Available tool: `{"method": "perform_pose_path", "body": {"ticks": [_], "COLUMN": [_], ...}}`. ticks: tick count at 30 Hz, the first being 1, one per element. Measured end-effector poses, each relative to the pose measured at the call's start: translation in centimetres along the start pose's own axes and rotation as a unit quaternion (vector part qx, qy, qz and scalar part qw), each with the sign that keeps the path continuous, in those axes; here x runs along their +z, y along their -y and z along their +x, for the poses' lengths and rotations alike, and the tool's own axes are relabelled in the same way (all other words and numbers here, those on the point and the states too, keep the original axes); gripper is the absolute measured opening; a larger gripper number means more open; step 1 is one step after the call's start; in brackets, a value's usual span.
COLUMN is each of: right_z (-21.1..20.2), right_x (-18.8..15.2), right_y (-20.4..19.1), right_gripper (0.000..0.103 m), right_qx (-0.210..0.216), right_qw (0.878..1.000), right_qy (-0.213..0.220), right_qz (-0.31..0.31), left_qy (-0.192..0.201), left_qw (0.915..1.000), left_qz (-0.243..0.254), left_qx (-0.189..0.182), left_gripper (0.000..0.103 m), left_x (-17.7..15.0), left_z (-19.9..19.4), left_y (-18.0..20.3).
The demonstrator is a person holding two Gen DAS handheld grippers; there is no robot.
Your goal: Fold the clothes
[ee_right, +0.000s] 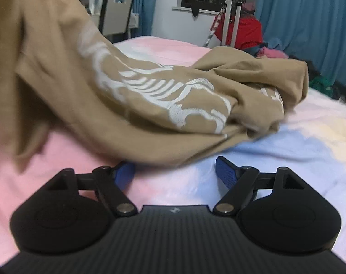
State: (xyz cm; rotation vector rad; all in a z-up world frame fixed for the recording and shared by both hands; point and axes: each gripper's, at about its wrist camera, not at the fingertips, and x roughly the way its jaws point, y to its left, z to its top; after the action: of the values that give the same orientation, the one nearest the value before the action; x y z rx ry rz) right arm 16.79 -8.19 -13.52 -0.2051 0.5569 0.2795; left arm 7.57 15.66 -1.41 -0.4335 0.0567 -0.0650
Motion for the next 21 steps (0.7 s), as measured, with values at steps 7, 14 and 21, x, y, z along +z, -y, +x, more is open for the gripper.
{"method": "perform_pose_path", "body": {"ticks": [7, 14, 21], "right_z": [-2.4, -8.0, -19.2], "right_x": [1.6, 3.0, 4.7], "right_y": [1.6, 4.3, 9.5], "right_gripper": [0.017, 0.010, 0.009], "right_qx": [-0.023, -0.039, -0.042], "right_qw": [0.999, 0.995, 0.984], "right_qy": [0.040, 0.090, 0.172], "right_qz": [-0.015, -0.022, -0.001], "left_qy": [-0.001, 0.002, 0.031], "left_qw": [0.9996, 0.9982, 0.9901], "left_qz": [-0.027, -0.047, -0.021], "left_qx": [-0.001, -0.037, -0.135], "left_gripper": [0.010, 0.009, 0.009], "left_x": [-0.3, 0.6, 2.1], "left_z": [1.6, 0.4, -5.3], "left_y": [-2.7, -3.0, -0.7]}}
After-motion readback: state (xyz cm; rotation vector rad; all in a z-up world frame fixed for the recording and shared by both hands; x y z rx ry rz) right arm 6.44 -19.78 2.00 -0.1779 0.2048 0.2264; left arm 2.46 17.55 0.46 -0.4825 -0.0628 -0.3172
